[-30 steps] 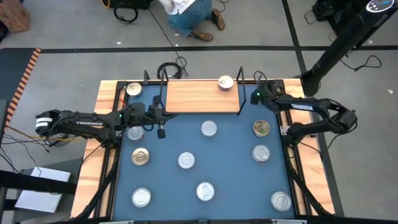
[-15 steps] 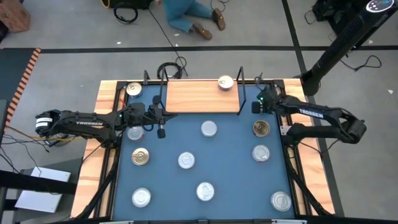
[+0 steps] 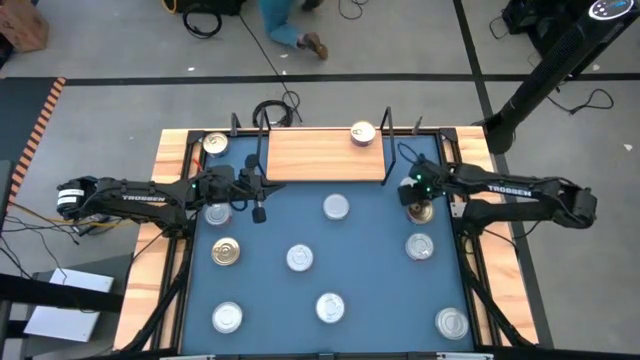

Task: Stack canned seafood by type on shelf
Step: Put the green tuna can on the shelf

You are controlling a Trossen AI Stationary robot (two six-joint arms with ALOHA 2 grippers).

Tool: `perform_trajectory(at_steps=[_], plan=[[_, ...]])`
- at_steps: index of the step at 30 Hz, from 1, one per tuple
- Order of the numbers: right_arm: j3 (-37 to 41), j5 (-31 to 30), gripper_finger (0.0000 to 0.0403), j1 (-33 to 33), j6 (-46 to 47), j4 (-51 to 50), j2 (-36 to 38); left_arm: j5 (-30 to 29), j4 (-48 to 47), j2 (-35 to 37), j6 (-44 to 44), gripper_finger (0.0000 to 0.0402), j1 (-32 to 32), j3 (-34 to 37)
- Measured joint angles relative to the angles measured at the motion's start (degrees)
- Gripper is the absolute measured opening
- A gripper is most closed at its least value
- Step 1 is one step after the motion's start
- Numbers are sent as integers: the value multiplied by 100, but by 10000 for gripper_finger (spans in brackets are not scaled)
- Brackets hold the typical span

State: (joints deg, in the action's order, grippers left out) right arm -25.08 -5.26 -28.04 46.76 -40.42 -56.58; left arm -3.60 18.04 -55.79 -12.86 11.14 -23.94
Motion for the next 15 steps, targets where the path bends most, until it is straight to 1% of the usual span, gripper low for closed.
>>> perform_trajectory(at_steps=[9, 15], plan=[[2, 327, 1, 1339, 437, 105, 46, 57, -24, 0, -16, 1, 0, 0], [24, 357, 1, 2258, 660, 638, 25, 79, -24, -2, -17, 1, 0, 0]])
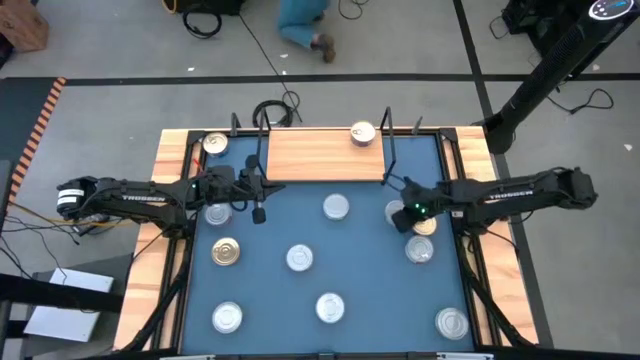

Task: Stack canned seafood by type on shelf
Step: Put the green tuna can on the shelf

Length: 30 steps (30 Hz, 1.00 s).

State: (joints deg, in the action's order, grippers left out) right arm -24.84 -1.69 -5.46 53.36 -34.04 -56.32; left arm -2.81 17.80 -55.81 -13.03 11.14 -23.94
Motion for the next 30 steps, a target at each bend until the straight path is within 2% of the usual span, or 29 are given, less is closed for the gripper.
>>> perform_trajectory(at_steps=[9, 14, 19, 24, 27, 30], plan=[[-7, -377, 13, 970, 83, 1190, -609, 3, 9, 2, 125, 1, 0, 0], [-403, -472, 39, 1268, -215, 1107, -925, 2, 11, -1, 131, 1, 0, 0], [-997, -850, 72, 1502, -715, 645, -1168, 4, 9, 2, 145, 1, 0, 0], [-1506, -1126, 94, 1621, -1141, -394, -1376, 229, 7, -1, 273, 1, 0, 0], [-1690, -1656, 87, 1615, -1111, -1298, -1471, 516, 24, -1, 369, 1, -6, 0], [-1672, -1842, 60, 1489, -1049, -1725, -1543, 494, 33, -1, 474, 1, -81, 0]])
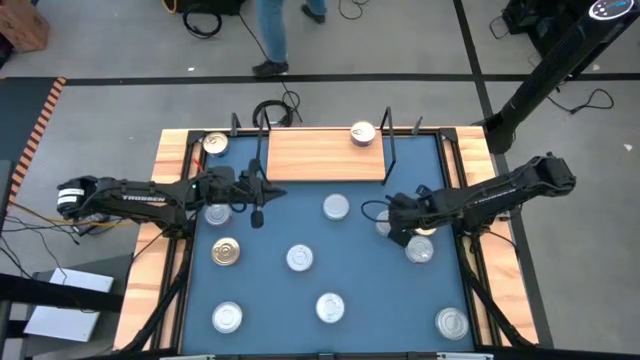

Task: Stack canned seafood by type on shelf
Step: Put the green tuna can on the shelf

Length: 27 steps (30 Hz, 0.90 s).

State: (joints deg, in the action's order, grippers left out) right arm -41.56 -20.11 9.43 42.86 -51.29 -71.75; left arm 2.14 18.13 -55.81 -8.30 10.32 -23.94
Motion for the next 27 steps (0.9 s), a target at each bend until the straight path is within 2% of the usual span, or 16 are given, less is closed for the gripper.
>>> perform_trajectory(at_steps=[3, 5, 10, 14, 20, 23, 27], plan=[[106, 7, 18, -113, -12, -18, -106, -61, 30, 0, -6, 1, -118, 4], [159, 37, 8, -143, -49, 14, -201, -141, 47, 0, -25, 1, -186, 4], [233, 524, 14, -153, -168, 320, -527, -253, 22, 0, -18, 1, -288, 4], [266, 1119, 5, -2, -415, 992, -791, -252, 28, 0, 92, 1, -356, 4], [242, 1688, 8, 297, -466, 2071, -893, -251, 139, -244, 335, 1, -523, 4], [229, 1738, 8, 514, -412, 2438, -889, -256, 397, -542, 447, 1, -625, 4], [37, 1559, 16, 780, -449, 2339, -891, -251, 906, -955, 414, 1, -761, 3]])
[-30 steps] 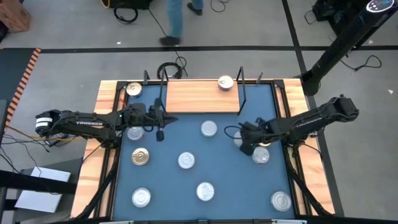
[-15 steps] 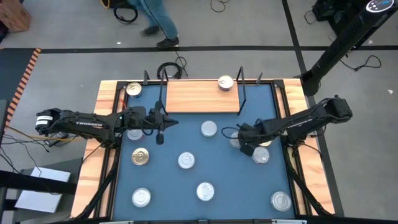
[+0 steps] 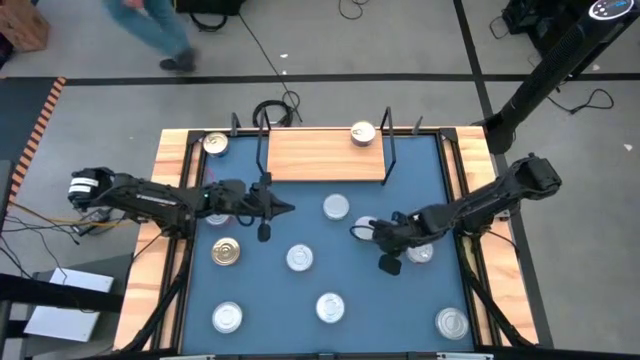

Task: Stack canned seafood by type on shelf
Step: Put the green tuna can on the shelf

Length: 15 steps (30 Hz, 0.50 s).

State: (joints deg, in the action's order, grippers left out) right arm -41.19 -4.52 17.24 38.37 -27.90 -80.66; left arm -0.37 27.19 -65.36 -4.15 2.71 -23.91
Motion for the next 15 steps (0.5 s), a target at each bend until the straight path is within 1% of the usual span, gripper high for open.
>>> perform_trajectory(at_steps=[2, 4, 7, 12, 15], plan=[[-130, -210, 26, 120, -125, -18, 2, -1, 171, -150, -12, 1, -54, 1], [-270, -553, 38, 221, -292, -46, 2, -3, 406, -287, -15, 1, -92, 0], [-420, -933, 60, 306, -733, -41, 2, -1, 524, -386, -19, 1, -106, -1], [-455, -946, 93, 197, -1473, -177, -73, -3, 593, -437, -27, 1, -106, -1], [-455, -962, 102, 99, -1870, -315, -298, -3, 604, -437, -27, 1, -106, -1]])
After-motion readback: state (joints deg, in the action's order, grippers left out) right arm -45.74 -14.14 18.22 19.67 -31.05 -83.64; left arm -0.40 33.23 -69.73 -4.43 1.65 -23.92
